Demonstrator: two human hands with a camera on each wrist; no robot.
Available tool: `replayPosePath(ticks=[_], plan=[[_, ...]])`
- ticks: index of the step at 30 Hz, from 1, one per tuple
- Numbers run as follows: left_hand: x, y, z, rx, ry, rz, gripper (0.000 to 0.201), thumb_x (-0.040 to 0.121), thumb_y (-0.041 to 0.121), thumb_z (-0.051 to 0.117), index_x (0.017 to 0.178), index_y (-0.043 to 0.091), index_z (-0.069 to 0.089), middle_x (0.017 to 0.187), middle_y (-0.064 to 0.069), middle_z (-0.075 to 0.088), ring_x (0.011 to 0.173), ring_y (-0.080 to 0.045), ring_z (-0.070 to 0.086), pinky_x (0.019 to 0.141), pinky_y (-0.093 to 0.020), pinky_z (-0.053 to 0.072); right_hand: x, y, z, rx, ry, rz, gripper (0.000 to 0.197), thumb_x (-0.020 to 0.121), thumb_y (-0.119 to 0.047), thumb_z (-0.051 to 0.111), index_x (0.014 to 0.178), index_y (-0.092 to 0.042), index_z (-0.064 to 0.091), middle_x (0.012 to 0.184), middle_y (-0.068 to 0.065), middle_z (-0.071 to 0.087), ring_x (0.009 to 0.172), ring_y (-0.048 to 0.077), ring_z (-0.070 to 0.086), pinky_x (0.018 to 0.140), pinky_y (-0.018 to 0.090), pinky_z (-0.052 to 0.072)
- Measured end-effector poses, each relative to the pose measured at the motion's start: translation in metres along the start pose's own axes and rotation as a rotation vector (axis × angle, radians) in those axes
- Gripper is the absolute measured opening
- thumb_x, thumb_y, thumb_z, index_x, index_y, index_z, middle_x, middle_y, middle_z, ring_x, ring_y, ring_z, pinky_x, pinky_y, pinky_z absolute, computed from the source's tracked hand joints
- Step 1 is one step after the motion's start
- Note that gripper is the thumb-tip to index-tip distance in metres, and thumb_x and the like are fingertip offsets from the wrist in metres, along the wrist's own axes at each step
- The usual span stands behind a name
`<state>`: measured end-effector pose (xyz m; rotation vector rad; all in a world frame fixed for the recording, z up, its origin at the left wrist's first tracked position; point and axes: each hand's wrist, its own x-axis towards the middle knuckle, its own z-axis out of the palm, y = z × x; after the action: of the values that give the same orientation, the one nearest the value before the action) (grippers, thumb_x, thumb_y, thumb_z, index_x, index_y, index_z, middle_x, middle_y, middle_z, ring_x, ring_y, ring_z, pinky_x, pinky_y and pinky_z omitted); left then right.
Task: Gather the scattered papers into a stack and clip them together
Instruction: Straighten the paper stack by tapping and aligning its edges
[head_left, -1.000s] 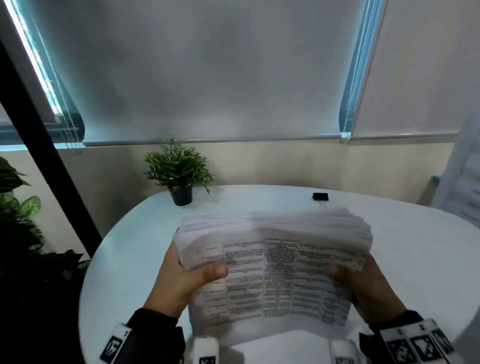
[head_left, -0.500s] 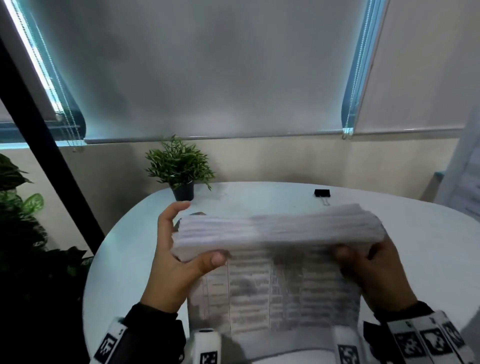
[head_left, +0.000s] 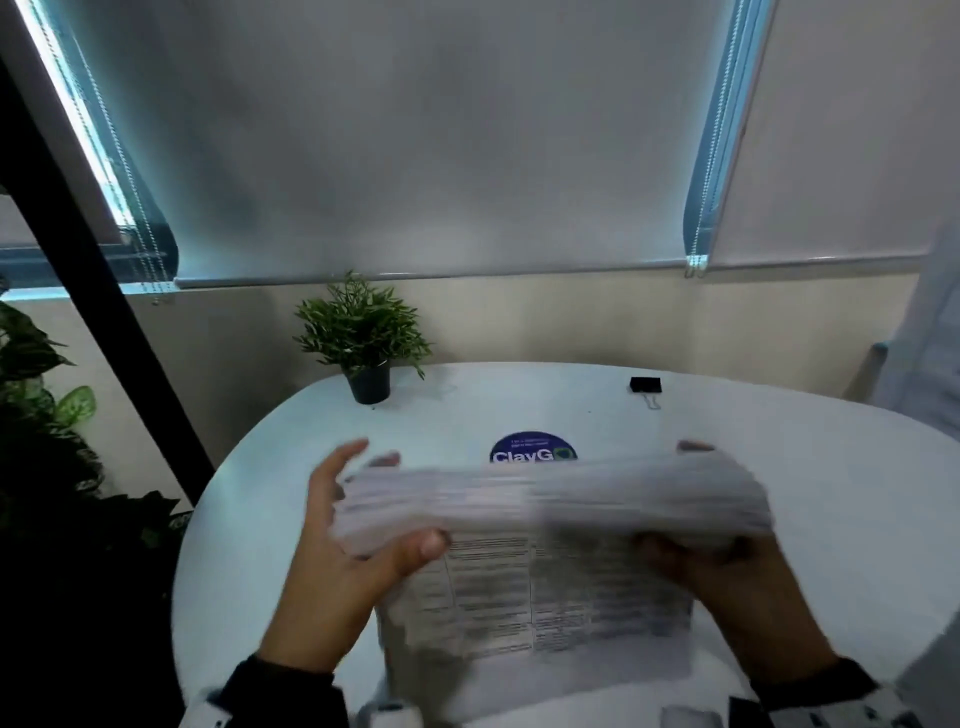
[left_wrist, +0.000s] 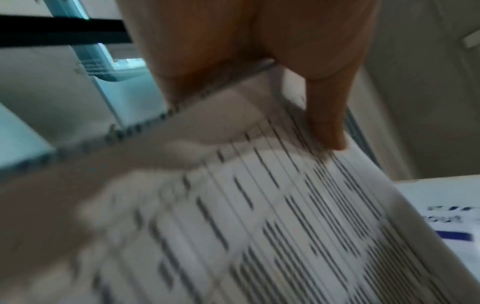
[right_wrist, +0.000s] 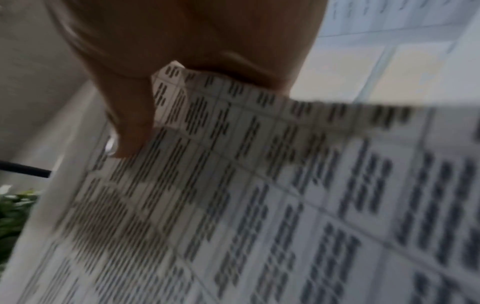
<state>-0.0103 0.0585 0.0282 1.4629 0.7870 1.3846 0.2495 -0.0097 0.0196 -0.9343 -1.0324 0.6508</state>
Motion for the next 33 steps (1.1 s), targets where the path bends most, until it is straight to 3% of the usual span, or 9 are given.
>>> replayPosePath(ticks=[2,5,10,14,18,20,23,28,33], plan=[[-0.004,-0.006,0.008,0.009,-0.031,-0.029,0.081,0.027,0.047,0.092,0.1,0.019,0.074,0.091,0.002,0.076,0.082,-0.009,0.072,0.066,-0.015,0.054,-0.005,0.008,0.006,0.029,0.024,0.04,0.071,0.019,-0.052,0.092,0.084,-0.026,0.076,0.083,-0.011,0.075,0.078,0.0,0.068,0.066,0.011,0.052],[-0.003,-0.002,0.013,0.021,0.017,0.018,0.039,0.046,0.013,0.091,0.08,0.029,0.078,0.08,0.003,0.077,0.074,-0.009,0.072,0.062,-0.016,0.054,-0.001,0.005,0.004,0.014,0.004,-0.012,0.045,0.036,-0.008,0.093,0.076,-0.018,0.075,0.074,-0.006,0.074,0.069,0.002,0.068,0.059,0.013,0.052],[0.001,-0.007,-0.002,-0.028,0.016,0.032,0.104,0.024,0.051,0.093,0.117,0.026,0.055,0.099,0.004,0.071,0.087,-0.007,0.07,0.069,-0.018,0.056,0.005,0.006,-0.009,0.069,-0.129,0.03,0.085,0.037,-0.032,0.092,0.115,-0.014,0.061,0.101,-0.003,0.072,0.093,0.008,0.067,0.078,0.019,0.054],[0.004,-0.008,0.013,-0.019,0.086,0.028,0.035,0.046,0.013,0.091,0.076,0.023,0.077,0.075,0.001,0.076,0.068,-0.01,0.072,0.057,-0.018,0.055,0.0,0.005,0.008,0.057,-0.09,0.002,0.037,0.04,-0.013,0.093,0.07,-0.028,0.078,0.07,-0.004,0.074,0.068,0.006,0.07,0.062,0.018,0.054],[0.015,0.001,-0.002,-0.052,0.084,0.06,0.091,0.034,0.053,0.09,0.112,0.018,0.059,0.097,0.007,0.072,0.086,-0.012,0.07,0.065,-0.02,0.055,0.011,-0.007,-0.001,-0.009,-0.022,-0.089,0.039,0.052,0.007,0.083,0.08,-0.021,0.076,0.077,-0.007,0.075,0.073,0.004,0.07,0.064,0.016,0.054],[0.014,-0.007,-0.007,-0.063,0.1,-0.024,0.098,0.027,0.065,0.086,0.112,0.027,0.054,0.099,0.009,0.07,0.088,-0.009,0.068,0.065,-0.015,0.053,0.012,0.0,-0.014,-0.012,-0.104,-0.015,0.059,0.043,-0.02,0.092,0.099,-0.023,0.071,0.094,-0.006,0.074,0.087,0.005,0.068,0.072,0.02,0.055],[0.007,-0.025,0.01,0.02,0.021,-0.119,0.088,0.042,0.066,0.083,0.113,0.021,0.058,0.103,0.005,0.073,0.097,-0.012,0.068,0.072,-0.017,0.054,0.005,0.01,-0.013,-0.044,-0.088,0.116,0.061,0.032,-0.048,0.093,0.082,-0.019,0.077,0.082,0.003,0.075,0.074,0.016,0.069,0.065,0.028,0.054],[0.018,-0.008,0.036,0.104,0.294,0.068,0.051,0.067,0.04,0.083,0.11,0.022,0.061,0.1,0.006,0.072,0.092,0.001,0.067,0.073,-0.009,0.05,0.014,-0.015,0.013,-0.169,0.086,-0.103,0.03,0.06,-0.004,0.079,0.086,-0.014,0.07,0.068,-0.021,0.071,0.066,-0.008,0.065,0.061,0.009,0.05],[0.014,0.029,0.032,0.205,0.224,0.162,0.04,0.069,0.034,0.081,0.104,0.03,0.064,0.098,0.016,0.072,0.091,0.0,0.068,0.072,-0.015,0.052,0.019,-0.039,0.018,-0.206,0.15,-0.219,0.042,0.06,-0.03,0.078,0.099,-0.03,0.062,0.083,-0.036,0.067,0.085,-0.017,0.062,0.072,0.002,0.046]])
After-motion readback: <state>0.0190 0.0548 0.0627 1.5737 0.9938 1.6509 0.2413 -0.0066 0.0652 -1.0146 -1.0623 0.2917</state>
